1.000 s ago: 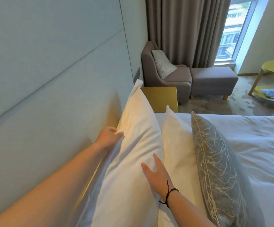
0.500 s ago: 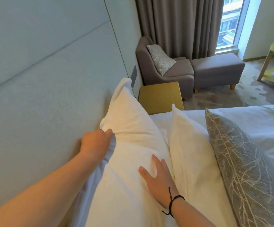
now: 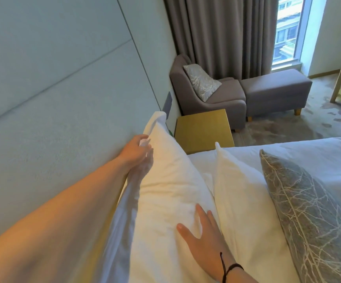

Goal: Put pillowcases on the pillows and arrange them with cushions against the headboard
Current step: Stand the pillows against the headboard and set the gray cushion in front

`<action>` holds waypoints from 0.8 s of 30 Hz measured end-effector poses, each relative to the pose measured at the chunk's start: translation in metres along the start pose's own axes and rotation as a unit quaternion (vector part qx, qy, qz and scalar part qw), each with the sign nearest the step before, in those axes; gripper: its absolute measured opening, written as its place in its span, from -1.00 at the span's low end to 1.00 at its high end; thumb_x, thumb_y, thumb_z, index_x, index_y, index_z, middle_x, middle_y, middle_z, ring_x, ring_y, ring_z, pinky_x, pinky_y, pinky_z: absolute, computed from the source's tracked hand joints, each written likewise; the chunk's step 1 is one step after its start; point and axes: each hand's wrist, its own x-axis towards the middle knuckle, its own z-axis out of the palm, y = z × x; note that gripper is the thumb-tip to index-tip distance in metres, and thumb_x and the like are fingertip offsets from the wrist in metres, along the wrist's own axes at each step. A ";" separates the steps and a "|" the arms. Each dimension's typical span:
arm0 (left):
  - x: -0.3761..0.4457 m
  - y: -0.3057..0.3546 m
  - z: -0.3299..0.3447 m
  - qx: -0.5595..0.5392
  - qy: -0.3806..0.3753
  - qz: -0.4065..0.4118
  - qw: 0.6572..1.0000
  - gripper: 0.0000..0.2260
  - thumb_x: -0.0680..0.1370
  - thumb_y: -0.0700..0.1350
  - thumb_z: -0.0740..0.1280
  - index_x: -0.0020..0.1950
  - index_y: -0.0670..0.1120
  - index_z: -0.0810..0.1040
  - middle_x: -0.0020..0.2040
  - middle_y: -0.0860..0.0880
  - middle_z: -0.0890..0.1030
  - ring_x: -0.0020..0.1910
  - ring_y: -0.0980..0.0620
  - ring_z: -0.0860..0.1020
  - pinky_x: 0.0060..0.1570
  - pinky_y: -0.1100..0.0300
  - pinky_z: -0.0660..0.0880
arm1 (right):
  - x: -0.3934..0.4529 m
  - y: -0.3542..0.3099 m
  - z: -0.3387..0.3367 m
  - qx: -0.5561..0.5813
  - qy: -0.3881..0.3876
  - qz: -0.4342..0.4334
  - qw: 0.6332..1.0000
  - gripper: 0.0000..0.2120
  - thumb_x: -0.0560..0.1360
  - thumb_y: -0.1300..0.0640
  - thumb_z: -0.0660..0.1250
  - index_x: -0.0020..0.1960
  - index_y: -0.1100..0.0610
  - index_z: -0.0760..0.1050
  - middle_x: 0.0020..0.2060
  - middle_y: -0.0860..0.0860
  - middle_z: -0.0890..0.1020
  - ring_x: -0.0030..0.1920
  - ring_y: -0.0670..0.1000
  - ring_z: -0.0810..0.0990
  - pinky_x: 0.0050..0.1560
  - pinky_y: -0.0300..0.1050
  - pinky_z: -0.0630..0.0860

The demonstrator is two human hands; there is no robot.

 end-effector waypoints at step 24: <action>0.098 0.018 0.007 0.005 0.127 -0.069 0.990 -0.52 0.57 -0.28 0.24 0.50 -0.20 0.27 0.44 -0.18 0.40 0.39 -0.15 0.41 0.32 0.09 0.40 | -0.018 0.024 0.018 -0.102 -0.037 -0.032 0.994 -0.11 0.36 -0.52 0.13 0.50 -0.36 -0.29 0.53 -0.25 -0.30 0.55 -0.14 -0.20 0.53 -0.03 -0.01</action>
